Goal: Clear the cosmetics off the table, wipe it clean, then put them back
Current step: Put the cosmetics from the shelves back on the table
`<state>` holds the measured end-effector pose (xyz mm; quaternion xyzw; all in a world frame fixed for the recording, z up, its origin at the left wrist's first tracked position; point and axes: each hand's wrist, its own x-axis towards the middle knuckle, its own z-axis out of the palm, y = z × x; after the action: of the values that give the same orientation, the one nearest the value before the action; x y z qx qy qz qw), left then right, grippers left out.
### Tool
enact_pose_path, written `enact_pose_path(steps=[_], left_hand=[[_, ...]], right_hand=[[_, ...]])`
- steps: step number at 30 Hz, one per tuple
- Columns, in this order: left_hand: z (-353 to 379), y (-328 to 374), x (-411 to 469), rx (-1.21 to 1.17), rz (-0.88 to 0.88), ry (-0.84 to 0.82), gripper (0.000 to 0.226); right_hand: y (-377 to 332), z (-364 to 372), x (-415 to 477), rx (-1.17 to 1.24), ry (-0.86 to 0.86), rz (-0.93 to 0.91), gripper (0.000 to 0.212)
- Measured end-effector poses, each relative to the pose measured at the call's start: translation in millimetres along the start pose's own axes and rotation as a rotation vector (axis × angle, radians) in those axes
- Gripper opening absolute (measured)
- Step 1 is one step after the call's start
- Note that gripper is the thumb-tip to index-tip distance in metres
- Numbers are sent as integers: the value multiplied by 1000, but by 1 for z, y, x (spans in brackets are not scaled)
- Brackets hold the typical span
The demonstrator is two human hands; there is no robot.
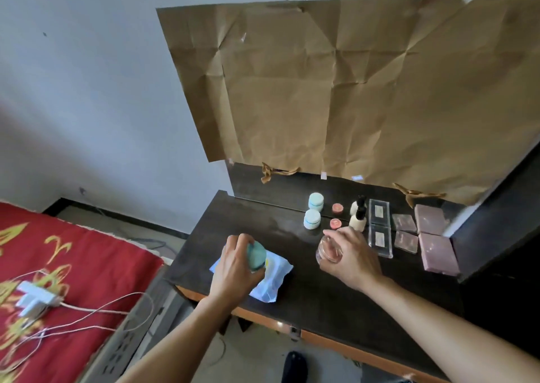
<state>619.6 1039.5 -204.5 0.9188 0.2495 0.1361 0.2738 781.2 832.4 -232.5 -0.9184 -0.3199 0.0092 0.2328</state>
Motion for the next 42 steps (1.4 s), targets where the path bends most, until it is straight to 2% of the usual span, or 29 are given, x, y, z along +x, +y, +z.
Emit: enact_pose_path(steps=[3, 8, 15, 20, 25, 28, 31, 34, 37, 40, 42], left_hand=[[5, -25, 41, 18, -18, -30, 47], [28, -58, 111, 77, -5, -159, 49], [72, -91, 190, 143, 15, -224, 49], [105, -108, 232, 119, 88, -286, 46], [126, -120, 263, 125, 193, -351, 48], [132, -123, 274, 136, 248, -393, 51], [130, -125, 278, 127, 274, -415, 52], [119, -135, 267, 133, 302, -329, 55], [95, -147, 236, 105, 234, -278, 44], [77, -169, 203, 88, 103, -537, 44], [72, -180, 189, 77, 104, -747, 52]], right_hand=[[-12, 35, 49, 24, -30, 10, 60], [-25, 88, 126, 27, -144, 68, 66], [-24, 141, 195, -57, -231, 152, 52], [-22, 163, 208, -114, -227, 193, 43], [-28, 167, 202, -116, -218, 245, 55], [-32, 160, 185, -118, -131, 268, 57], [-36, 152, 157, -127, -24, 379, 49], [-42, 150, 117, -53, 63, 488, 44], [-52, 156, 77, 81, 113, 661, 42], [-69, 163, 48, 293, 62, 958, 49], [-81, 166, 34, 393, -10, 1092, 48]])
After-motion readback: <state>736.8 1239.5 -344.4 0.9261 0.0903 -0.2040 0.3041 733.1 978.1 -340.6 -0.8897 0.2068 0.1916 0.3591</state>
